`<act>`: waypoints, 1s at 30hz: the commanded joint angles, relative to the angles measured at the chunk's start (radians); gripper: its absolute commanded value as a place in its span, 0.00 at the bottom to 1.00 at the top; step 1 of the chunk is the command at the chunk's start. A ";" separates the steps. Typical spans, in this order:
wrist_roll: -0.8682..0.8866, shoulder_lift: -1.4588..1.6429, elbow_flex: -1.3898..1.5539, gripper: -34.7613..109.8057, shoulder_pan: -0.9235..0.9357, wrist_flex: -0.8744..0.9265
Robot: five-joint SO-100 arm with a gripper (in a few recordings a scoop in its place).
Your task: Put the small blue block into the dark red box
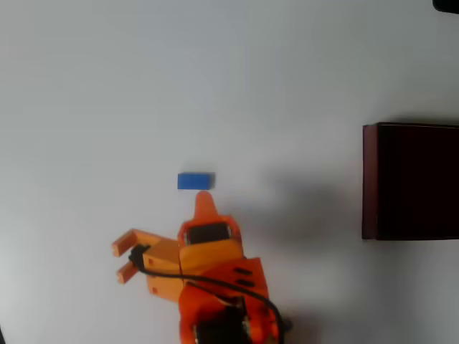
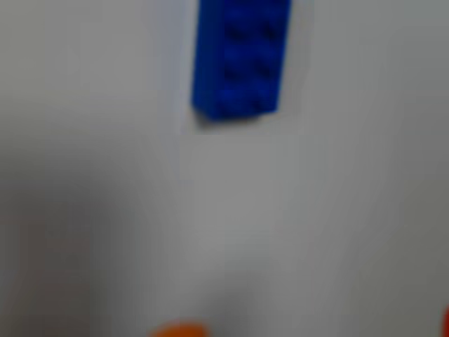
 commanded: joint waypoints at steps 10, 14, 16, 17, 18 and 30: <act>0.091 -0.379 -0.196 0.37 -0.038 -0.100; 0.117 -0.462 -0.215 0.37 -0.052 -0.129; 0.127 -0.505 -0.232 0.37 -0.057 -0.135; 0.132 -0.526 -0.244 0.37 -0.058 -0.135; 0.135 -0.548 -0.255 0.37 -0.060 -0.135; 0.155 -0.733 -0.354 0.36 -0.075 -0.137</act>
